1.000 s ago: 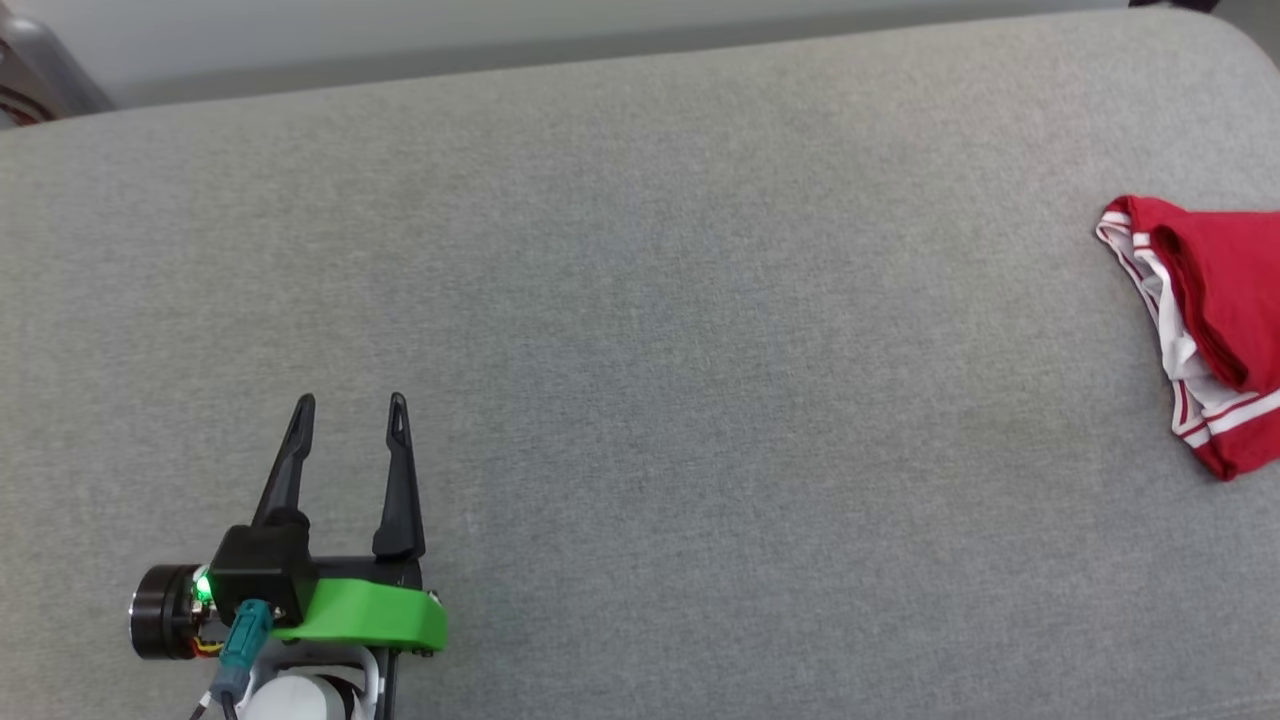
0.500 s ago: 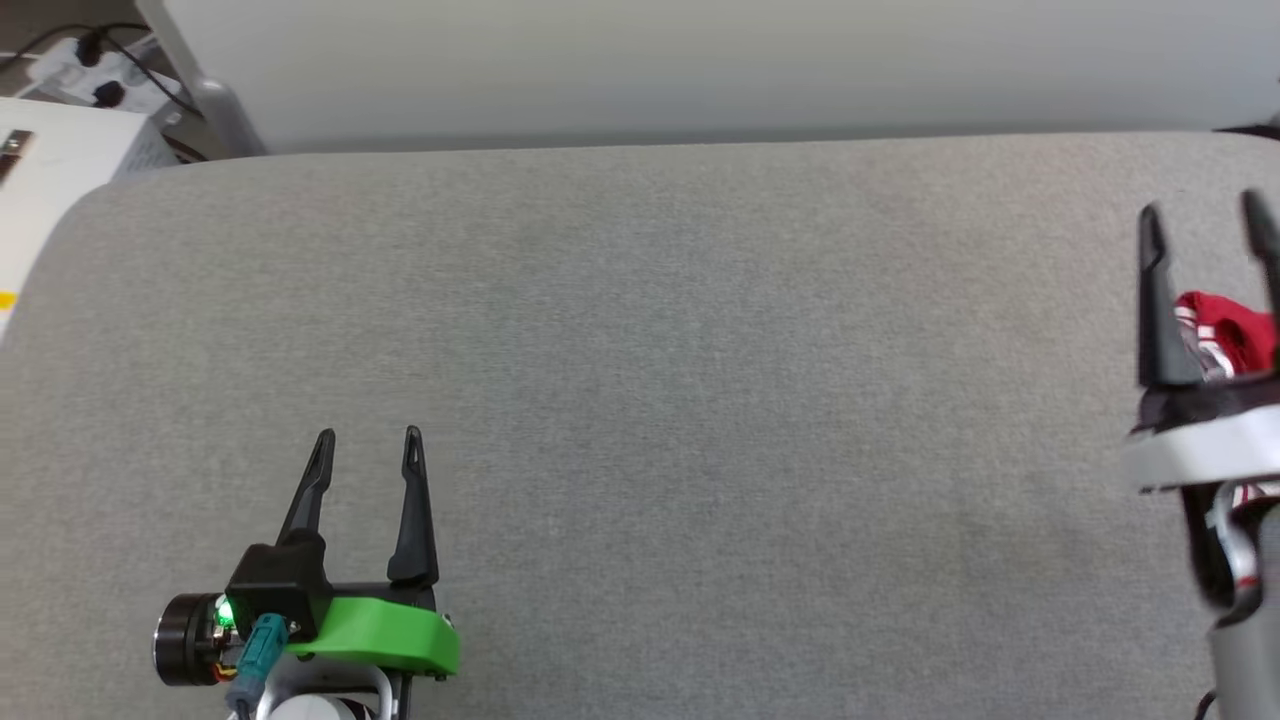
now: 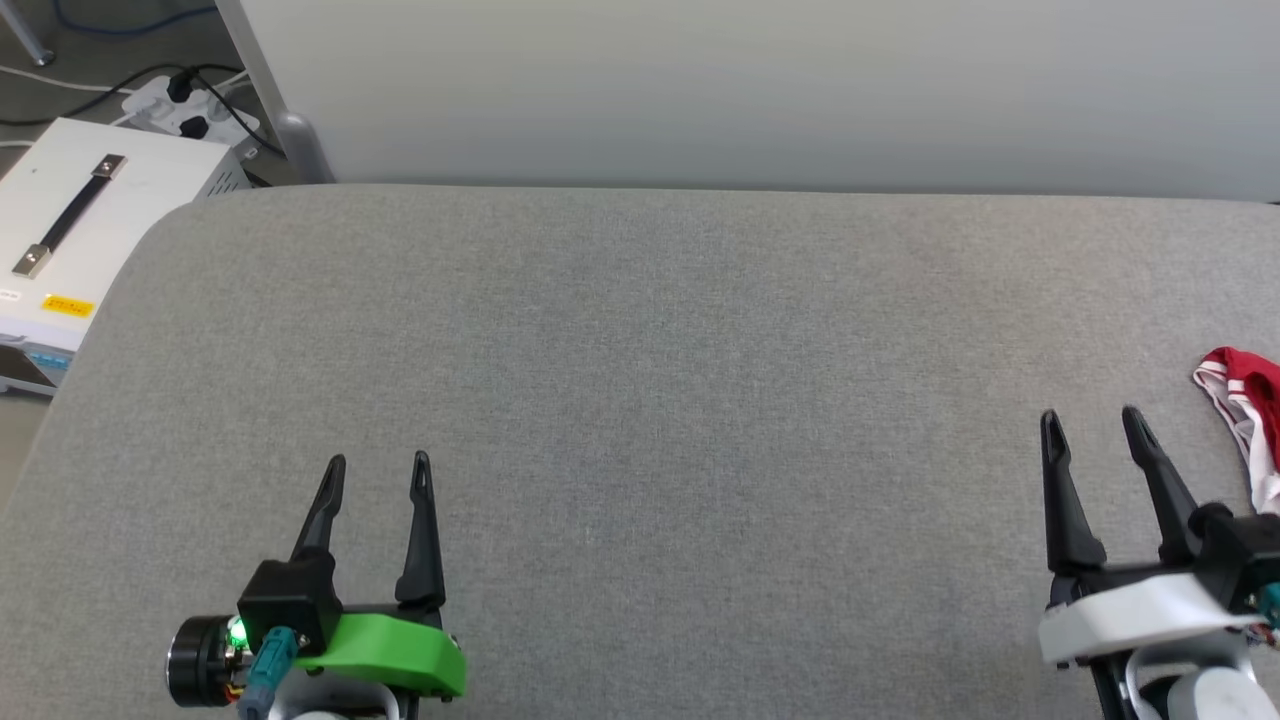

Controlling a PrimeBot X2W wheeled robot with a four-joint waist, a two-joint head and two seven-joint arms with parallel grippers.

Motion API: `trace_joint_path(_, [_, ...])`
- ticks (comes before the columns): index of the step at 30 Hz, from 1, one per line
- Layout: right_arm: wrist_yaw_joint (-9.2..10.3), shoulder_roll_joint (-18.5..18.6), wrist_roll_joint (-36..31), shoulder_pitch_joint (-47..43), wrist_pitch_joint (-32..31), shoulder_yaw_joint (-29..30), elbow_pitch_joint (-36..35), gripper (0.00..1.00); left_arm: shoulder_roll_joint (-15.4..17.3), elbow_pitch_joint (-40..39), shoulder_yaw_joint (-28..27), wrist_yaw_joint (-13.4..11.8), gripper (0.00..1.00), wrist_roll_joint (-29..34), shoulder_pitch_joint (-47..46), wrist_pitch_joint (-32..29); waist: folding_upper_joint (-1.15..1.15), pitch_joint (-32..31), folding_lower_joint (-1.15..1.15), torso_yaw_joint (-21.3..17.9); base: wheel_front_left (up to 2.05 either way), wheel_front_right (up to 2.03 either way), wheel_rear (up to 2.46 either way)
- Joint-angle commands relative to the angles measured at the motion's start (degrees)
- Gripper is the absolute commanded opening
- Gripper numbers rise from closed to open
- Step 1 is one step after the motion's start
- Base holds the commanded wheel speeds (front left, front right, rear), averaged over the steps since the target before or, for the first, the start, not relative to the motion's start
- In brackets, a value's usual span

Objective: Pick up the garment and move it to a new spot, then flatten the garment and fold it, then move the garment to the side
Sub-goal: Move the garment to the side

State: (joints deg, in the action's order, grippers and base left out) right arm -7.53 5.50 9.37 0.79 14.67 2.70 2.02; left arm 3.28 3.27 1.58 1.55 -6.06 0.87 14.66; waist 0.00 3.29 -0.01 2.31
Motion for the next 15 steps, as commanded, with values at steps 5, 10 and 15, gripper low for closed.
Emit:
trace_joint_path(5, [0.04, -0.96, 0.04, -4.5, 0.32, 0.06, -1.13, 1.0, -0.32, 0.11, 0.35, 0.72, 1.0, -0.76, 2.12, 0.34, 0.0, -1.52, 0.01, -0.28, 0.0, 0.0, 0.0])
trace_joint_path(10, [0.04, -1.45, 0.85, -6.93, 0.32, -0.77, -0.64, 1.0, -0.35, 0.04, 0.6, 1.09, 1.0, -0.67, 3.41, 0.34, 0.0, -2.44, 0.01, -0.37, 0.0, 0.0, 0.0])
trace_joint_path(15, [0.04, -1.48, 1.34, -7.79, 0.32, -1.52, 0.26, 1.0, -0.36, 0.49, 0.76, 1.55, 1.0, -0.45, 4.0, 0.34, 0.0, -3.04, 0.01, -0.09, 0.0, 0.0, 0.0])
